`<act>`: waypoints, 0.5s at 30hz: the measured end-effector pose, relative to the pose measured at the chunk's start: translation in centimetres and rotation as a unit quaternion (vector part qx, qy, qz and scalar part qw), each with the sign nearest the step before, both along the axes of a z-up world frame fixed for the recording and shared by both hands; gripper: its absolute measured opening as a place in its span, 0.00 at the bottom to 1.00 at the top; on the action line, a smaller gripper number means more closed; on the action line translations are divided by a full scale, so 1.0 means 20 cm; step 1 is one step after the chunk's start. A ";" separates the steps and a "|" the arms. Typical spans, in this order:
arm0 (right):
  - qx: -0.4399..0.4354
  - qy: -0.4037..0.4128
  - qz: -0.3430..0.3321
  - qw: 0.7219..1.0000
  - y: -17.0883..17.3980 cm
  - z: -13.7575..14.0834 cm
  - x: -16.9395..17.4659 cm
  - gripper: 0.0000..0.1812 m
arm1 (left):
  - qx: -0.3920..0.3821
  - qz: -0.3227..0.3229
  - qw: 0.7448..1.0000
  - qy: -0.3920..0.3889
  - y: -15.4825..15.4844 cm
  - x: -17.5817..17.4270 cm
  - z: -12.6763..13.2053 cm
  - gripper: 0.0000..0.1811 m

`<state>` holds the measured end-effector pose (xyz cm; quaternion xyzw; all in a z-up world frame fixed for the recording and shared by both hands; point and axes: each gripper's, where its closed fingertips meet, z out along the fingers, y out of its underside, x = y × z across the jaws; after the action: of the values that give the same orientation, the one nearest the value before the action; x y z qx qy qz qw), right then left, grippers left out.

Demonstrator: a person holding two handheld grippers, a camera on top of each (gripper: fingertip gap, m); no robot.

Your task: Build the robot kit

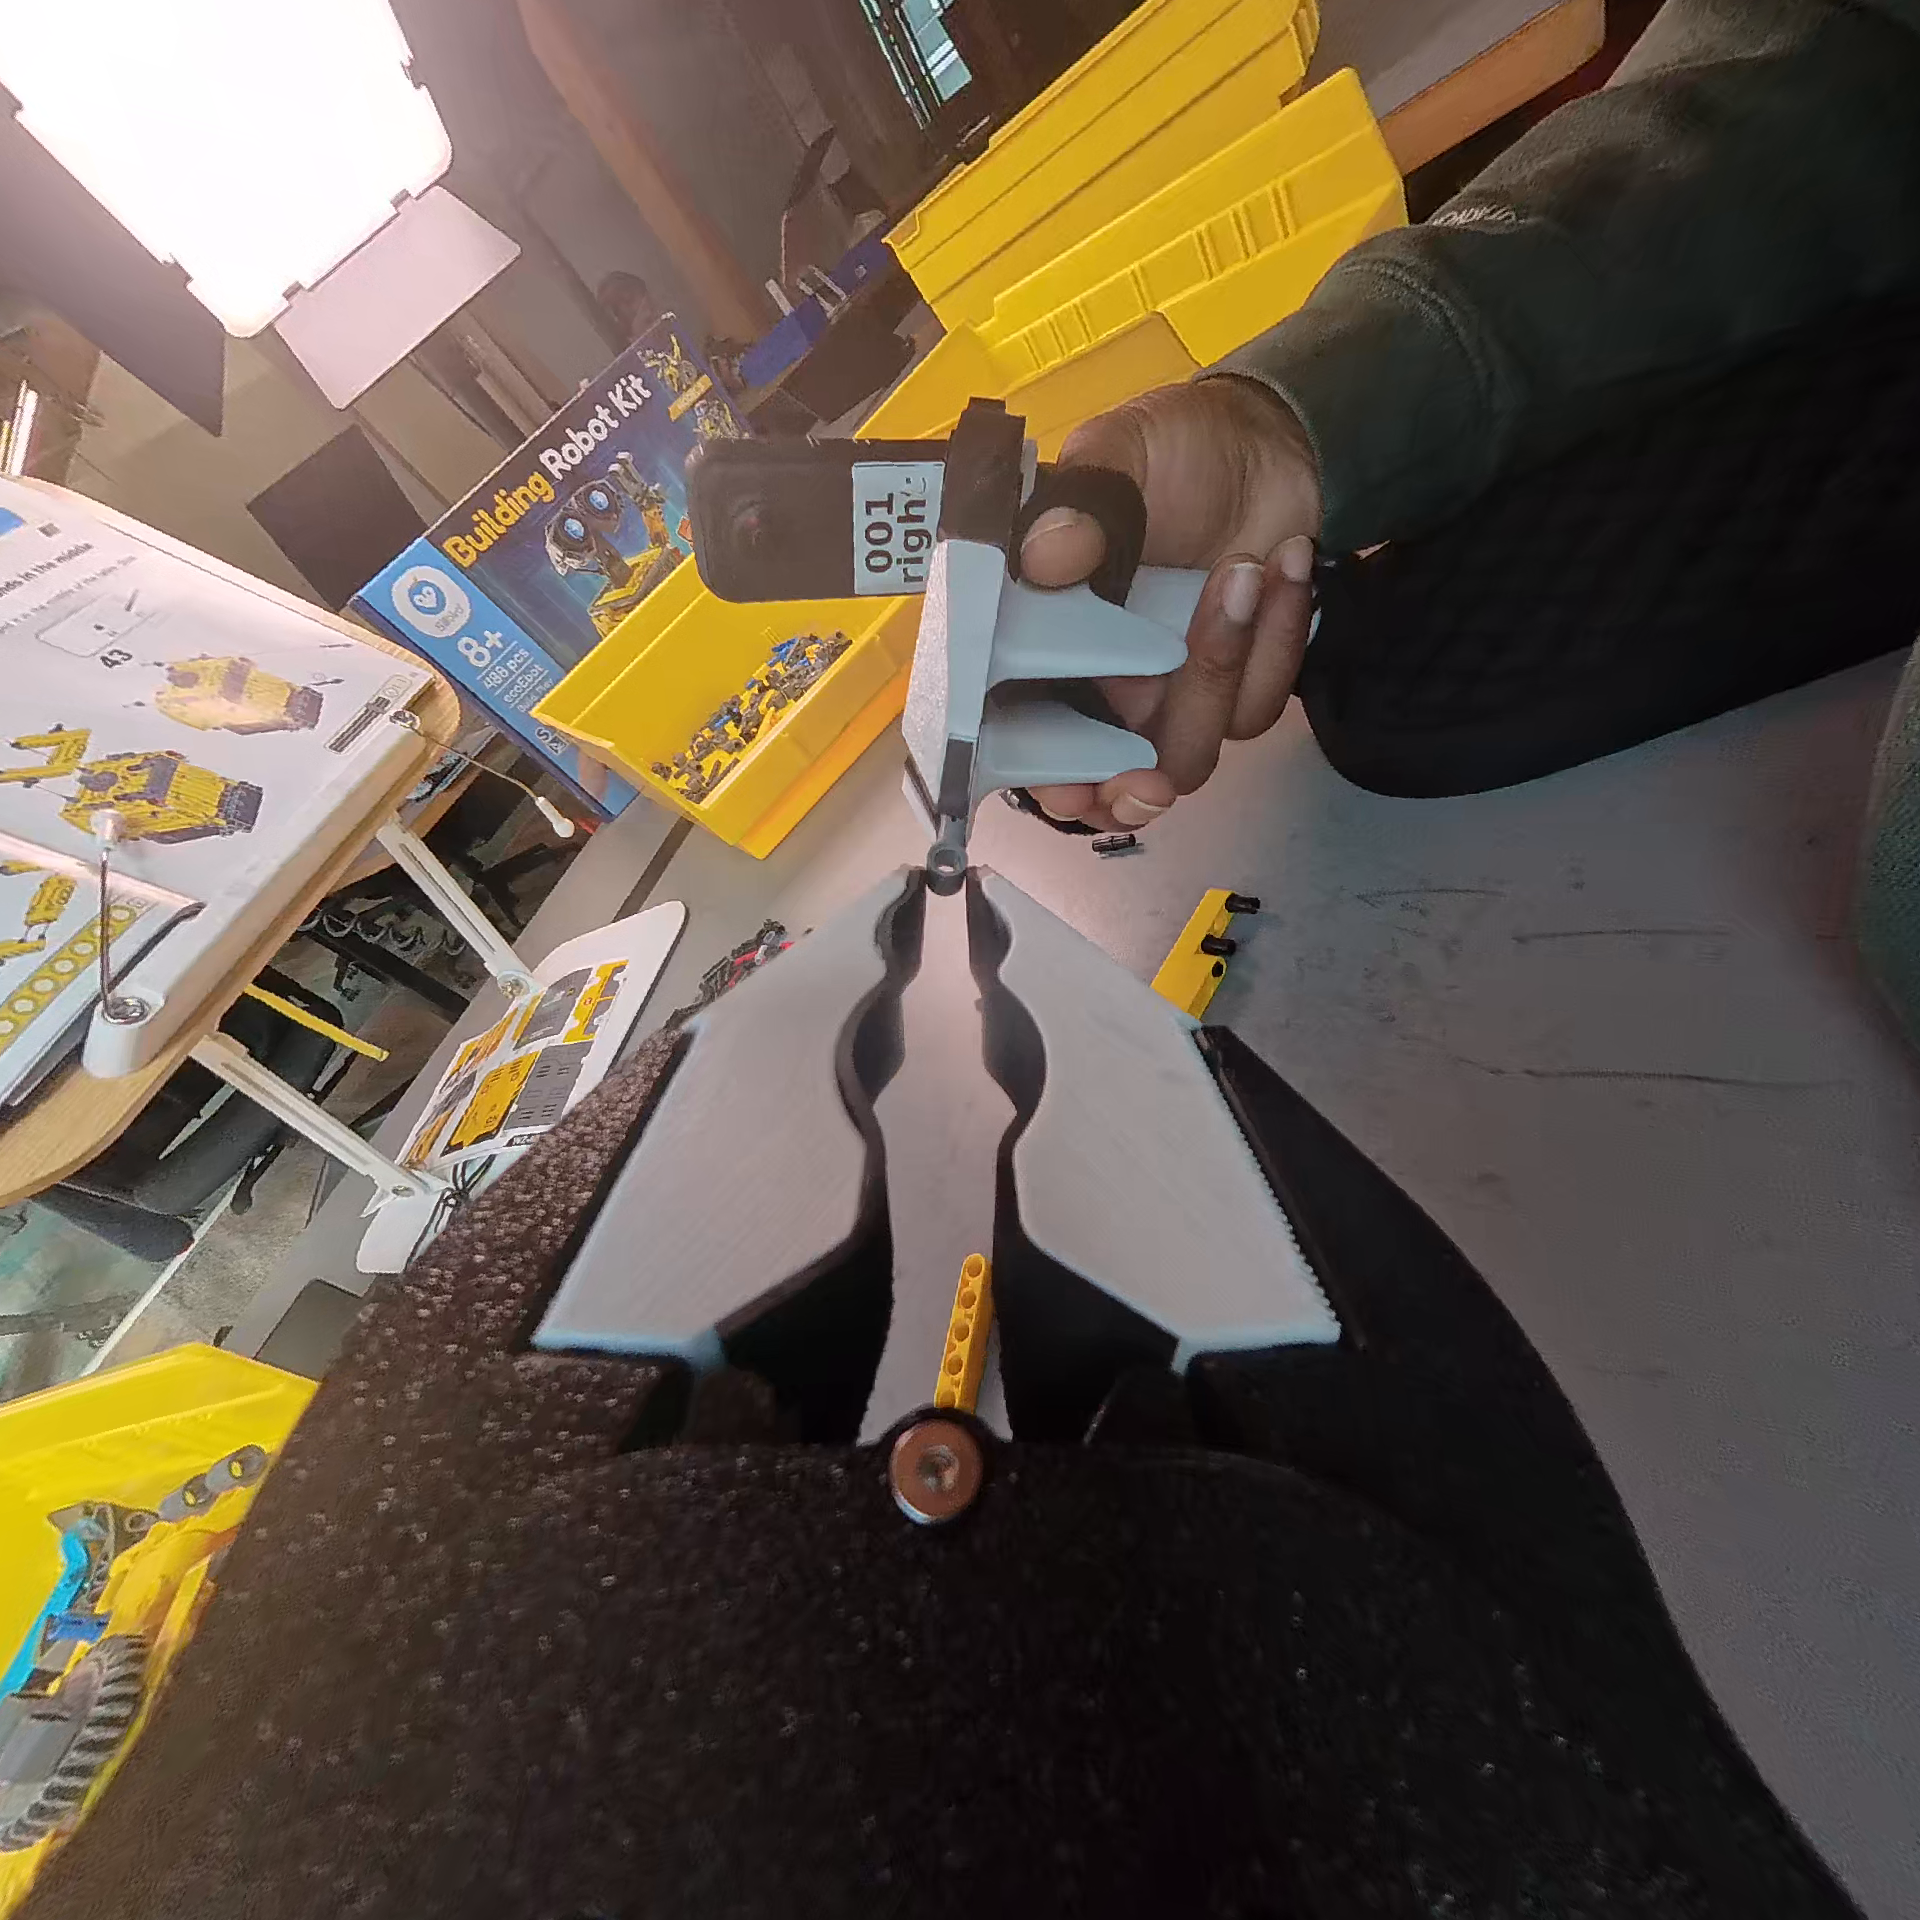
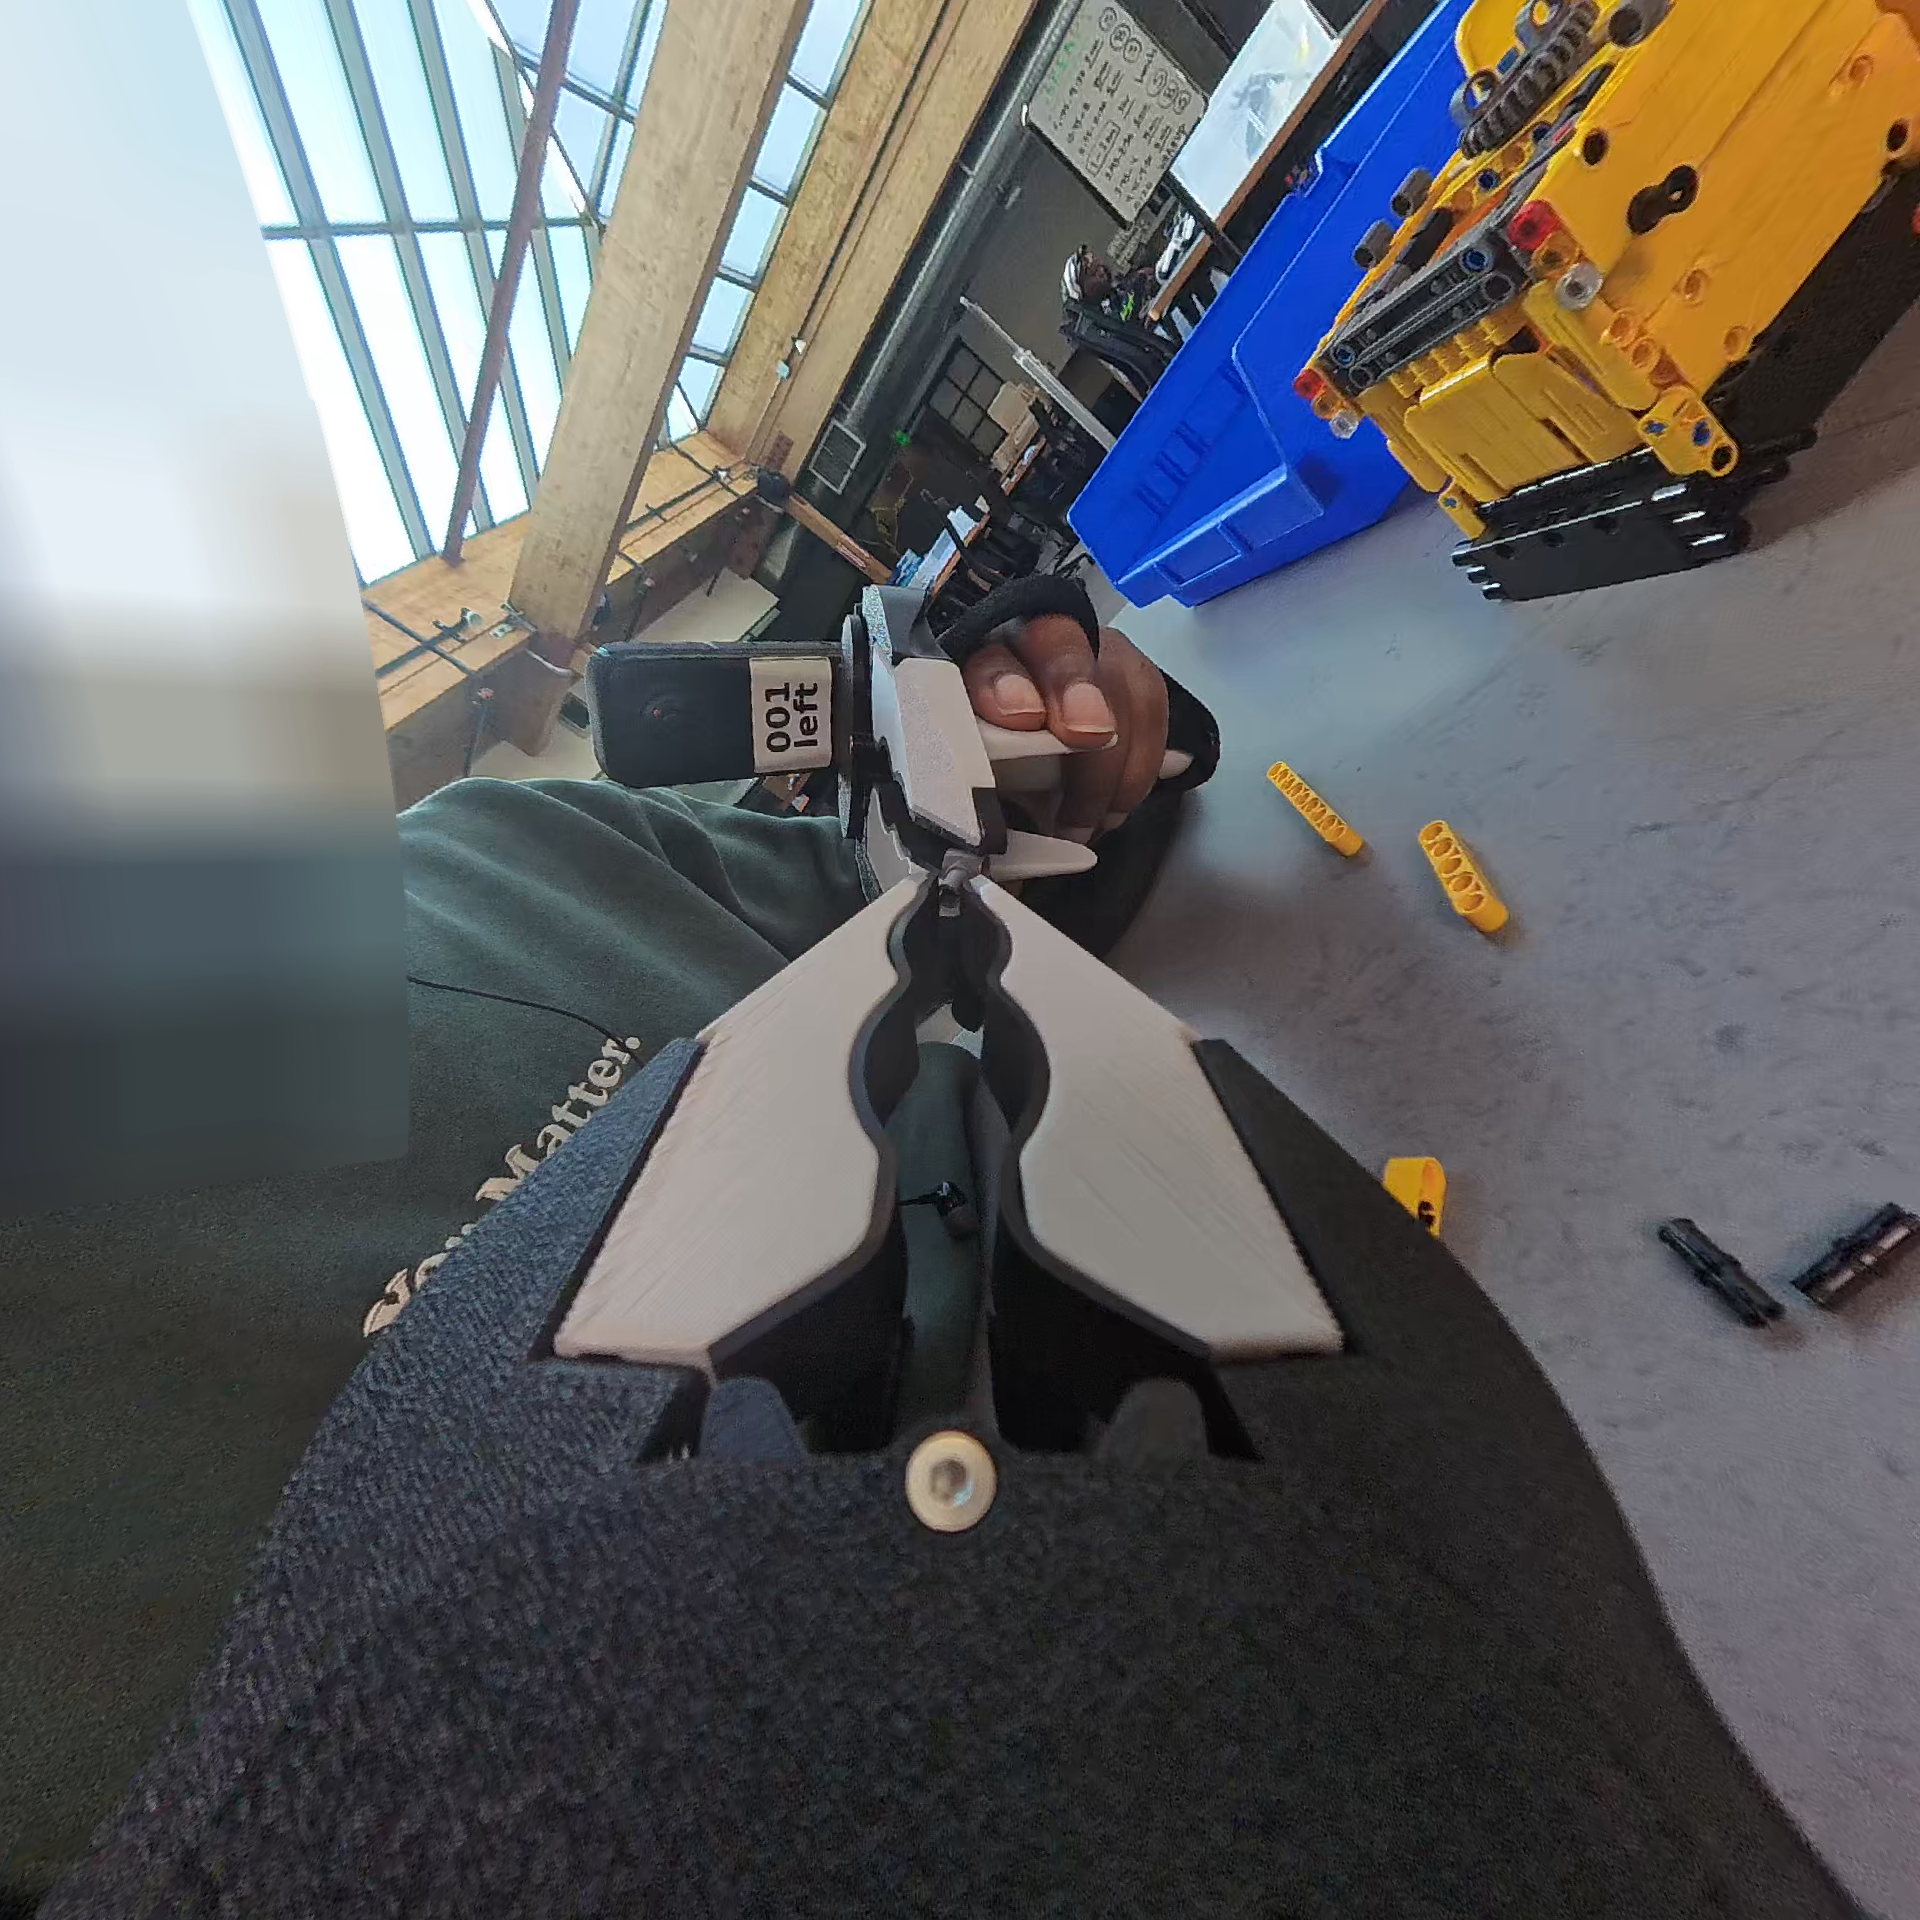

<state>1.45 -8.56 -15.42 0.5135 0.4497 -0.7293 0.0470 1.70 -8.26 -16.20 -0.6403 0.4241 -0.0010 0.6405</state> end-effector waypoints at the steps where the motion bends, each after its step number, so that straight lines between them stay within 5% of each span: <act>1: -0.001 0.000 0.001 1.000 0.00 0.00 0.00 0.02 | -0.004 -0.001 1.000 -0.002 0.00 0.00 0.00 0.04; 7: 0.047 0.012 -0.033 0.998 0.03 -0.01 -0.02 0.02 | -0.065 0.001 0.996 -0.060 0.02 -0.02 -0.01 0.04; 11: 0.196 0.021 -0.077 0.977 0.09 -0.06 -0.04 0.06 | -0.146 0.030 0.983 -0.109 0.07 -0.08 -0.09 0.03; 15: 0.379 -0.009 -0.052 0.924 0.10 -0.18 0.02 0.11 | -0.224 0.070 0.967 -0.103 0.10 -0.13 -0.23 0.03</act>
<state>1.78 -6.46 -19.06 0.5224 0.6648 -0.5008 -0.1855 -0.80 -6.20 -20.90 -0.7919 0.2990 -0.1164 0.5196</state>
